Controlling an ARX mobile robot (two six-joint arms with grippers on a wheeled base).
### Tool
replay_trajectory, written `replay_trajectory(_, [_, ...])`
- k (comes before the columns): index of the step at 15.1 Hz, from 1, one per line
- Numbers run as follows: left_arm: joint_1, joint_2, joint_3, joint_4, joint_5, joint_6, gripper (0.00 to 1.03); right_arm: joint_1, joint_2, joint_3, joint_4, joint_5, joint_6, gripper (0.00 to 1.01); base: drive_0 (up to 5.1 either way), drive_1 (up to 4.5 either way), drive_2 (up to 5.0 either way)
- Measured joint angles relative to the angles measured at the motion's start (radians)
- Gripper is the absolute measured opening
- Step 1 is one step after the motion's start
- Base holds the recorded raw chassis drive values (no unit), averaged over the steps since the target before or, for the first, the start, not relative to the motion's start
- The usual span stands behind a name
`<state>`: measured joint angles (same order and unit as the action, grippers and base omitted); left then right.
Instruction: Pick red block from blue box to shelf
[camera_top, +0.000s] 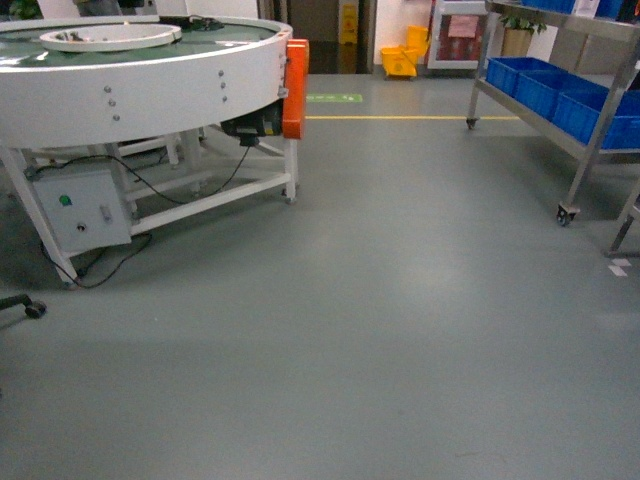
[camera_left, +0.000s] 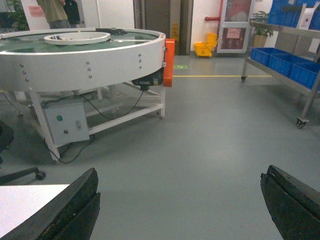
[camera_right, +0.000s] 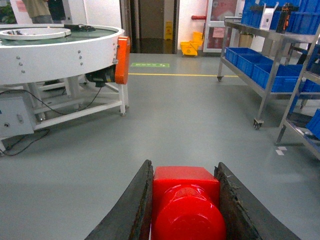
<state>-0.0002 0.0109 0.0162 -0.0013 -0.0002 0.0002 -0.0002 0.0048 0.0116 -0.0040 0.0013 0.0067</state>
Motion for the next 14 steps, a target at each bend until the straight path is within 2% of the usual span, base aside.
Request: replay_trajectory(14, [0.000, 0.000, 0.000, -0.002, -0.001, 0.000, 0.98, 0.000, 0.000, 0.000, -0.002, 0.000, 0.000, 0.28, 0.0, 4.26, -4.3])
